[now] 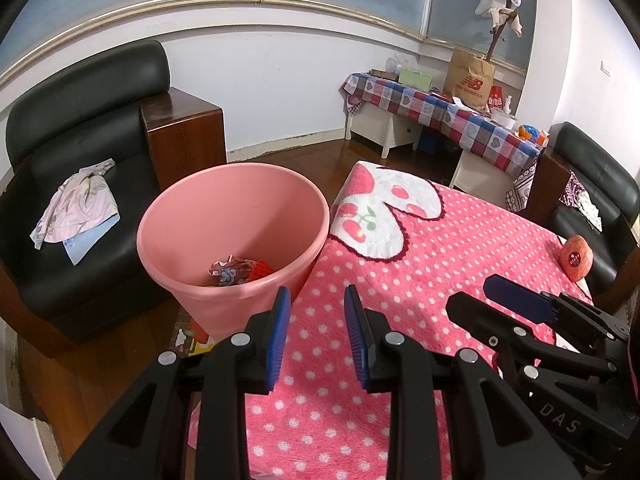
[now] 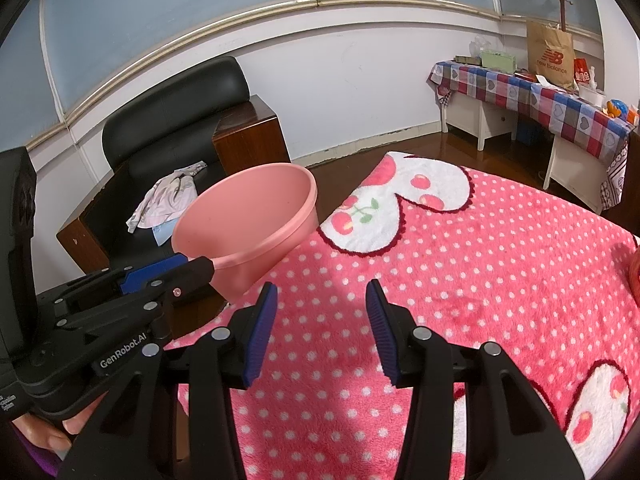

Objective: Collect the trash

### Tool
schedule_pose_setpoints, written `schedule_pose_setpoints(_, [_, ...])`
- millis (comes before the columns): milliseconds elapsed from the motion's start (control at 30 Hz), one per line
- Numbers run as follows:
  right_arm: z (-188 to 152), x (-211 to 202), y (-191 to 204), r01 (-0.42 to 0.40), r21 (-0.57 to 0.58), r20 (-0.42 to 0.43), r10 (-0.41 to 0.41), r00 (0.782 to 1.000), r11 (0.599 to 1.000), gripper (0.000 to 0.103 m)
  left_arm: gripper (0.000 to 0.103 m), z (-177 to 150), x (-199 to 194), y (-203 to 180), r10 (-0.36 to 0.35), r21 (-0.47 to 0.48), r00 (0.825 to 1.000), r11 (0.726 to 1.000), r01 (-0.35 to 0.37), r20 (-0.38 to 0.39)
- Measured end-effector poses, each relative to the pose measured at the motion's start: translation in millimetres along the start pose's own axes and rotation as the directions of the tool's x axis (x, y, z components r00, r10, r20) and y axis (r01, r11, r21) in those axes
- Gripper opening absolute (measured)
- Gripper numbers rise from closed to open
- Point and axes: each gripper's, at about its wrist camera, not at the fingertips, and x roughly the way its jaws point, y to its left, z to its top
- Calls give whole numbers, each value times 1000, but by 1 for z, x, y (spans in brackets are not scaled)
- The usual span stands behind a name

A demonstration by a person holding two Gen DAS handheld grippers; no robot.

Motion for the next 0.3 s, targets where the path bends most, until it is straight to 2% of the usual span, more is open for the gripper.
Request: schedule_pose_setpoints(300, [0,0,-1,1,1,-1,-1,1000,1000,47,27,-1,-1,-3,-1,5,1000,1000,1,-4])
